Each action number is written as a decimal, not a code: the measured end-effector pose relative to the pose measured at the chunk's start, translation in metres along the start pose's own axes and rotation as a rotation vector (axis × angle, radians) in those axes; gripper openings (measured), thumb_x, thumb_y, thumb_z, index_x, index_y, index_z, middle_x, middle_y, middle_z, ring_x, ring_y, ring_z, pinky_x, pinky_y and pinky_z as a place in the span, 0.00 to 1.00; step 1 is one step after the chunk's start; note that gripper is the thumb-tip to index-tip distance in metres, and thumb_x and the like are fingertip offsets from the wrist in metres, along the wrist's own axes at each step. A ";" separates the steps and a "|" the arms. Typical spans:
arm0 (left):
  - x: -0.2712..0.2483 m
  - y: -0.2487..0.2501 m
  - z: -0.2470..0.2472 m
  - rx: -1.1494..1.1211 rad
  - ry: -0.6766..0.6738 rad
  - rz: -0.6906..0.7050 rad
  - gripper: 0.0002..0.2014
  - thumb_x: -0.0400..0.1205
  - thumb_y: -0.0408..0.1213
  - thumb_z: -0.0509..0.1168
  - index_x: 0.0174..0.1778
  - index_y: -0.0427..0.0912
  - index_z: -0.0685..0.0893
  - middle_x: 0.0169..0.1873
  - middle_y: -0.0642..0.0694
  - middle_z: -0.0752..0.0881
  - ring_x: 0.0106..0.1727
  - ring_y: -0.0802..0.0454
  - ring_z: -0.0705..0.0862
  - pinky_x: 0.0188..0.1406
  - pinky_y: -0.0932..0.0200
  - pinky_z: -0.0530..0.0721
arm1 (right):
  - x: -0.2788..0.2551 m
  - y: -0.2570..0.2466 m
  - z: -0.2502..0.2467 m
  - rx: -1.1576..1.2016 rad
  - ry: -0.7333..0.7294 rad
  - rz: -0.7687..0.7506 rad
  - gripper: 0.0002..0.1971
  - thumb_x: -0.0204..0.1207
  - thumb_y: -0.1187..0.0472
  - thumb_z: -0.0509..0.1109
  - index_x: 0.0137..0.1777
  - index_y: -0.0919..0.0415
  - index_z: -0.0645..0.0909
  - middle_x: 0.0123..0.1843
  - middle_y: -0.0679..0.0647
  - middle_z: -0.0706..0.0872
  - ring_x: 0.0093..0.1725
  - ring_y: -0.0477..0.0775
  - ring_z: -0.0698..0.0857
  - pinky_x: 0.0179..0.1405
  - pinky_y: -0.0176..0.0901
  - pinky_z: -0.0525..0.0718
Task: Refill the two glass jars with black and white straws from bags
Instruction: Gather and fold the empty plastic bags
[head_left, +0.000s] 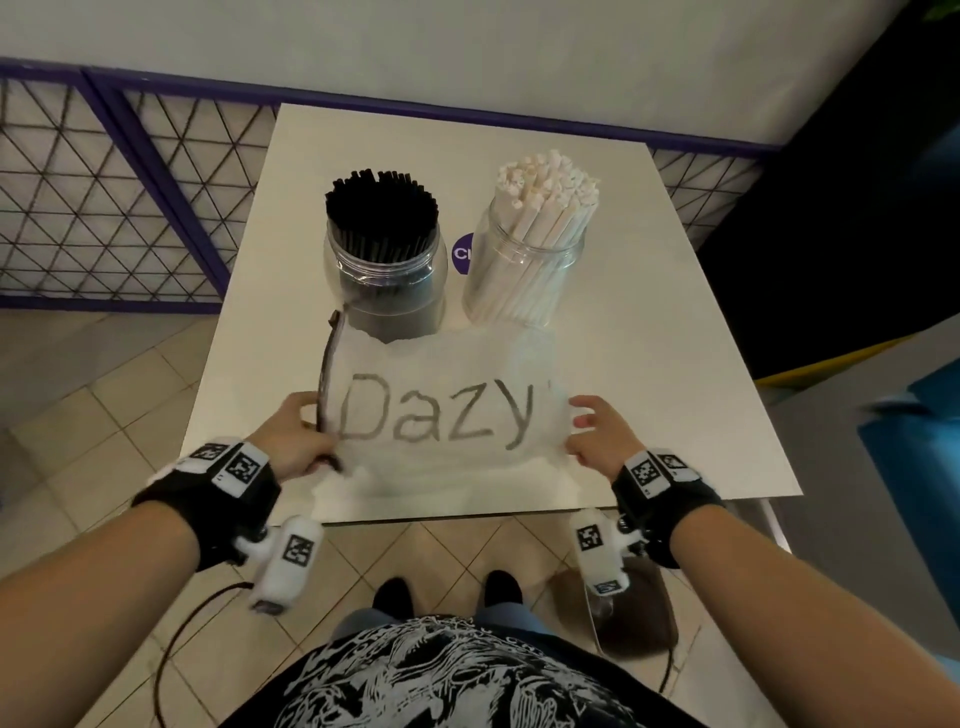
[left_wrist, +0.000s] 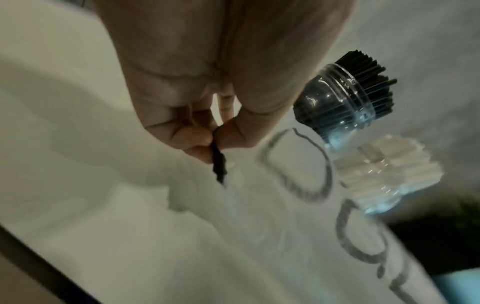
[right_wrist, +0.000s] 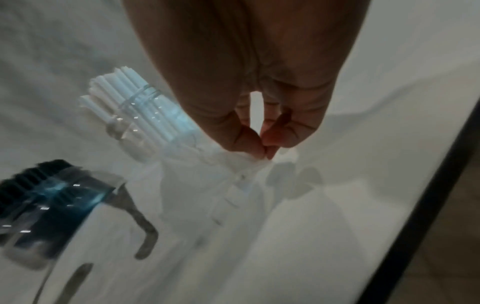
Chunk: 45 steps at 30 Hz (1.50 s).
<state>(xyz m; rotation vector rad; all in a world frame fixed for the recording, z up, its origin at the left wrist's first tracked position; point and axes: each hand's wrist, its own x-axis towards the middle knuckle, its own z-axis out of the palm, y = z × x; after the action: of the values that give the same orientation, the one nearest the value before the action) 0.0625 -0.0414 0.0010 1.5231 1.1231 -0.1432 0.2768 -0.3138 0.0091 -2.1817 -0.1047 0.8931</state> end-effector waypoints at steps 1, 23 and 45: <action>0.003 -0.005 -0.011 0.102 0.008 0.005 0.33 0.73 0.17 0.65 0.74 0.39 0.65 0.34 0.34 0.84 0.23 0.44 0.78 0.22 0.58 0.75 | 0.003 0.008 -0.009 -0.069 0.035 -0.014 0.30 0.70 0.77 0.67 0.72 0.61 0.71 0.57 0.59 0.75 0.35 0.51 0.77 0.30 0.40 0.76; -0.001 -0.037 0.021 1.365 -0.163 0.338 0.63 0.65 0.64 0.74 0.82 0.54 0.32 0.80 0.47 0.25 0.82 0.42 0.31 0.81 0.38 0.48 | 0.004 0.011 0.037 -1.218 -0.290 -0.351 0.63 0.60 0.37 0.80 0.83 0.43 0.35 0.84 0.51 0.31 0.84 0.65 0.39 0.80 0.66 0.57; -0.007 0.009 0.020 0.806 0.054 0.336 0.06 0.84 0.39 0.57 0.49 0.42 0.67 0.37 0.44 0.80 0.39 0.42 0.80 0.35 0.54 0.74 | 0.002 -0.018 0.029 -0.536 0.032 -0.350 0.03 0.81 0.67 0.56 0.49 0.59 0.66 0.39 0.56 0.79 0.35 0.58 0.76 0.35 0.46 0.73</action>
<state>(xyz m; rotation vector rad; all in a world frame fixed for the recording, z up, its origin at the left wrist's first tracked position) 0.0744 -0.0602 0.0055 2.4196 0.8642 -0.3537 0.2633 -0.2826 0.0064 -2.5475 -0.7621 0.6780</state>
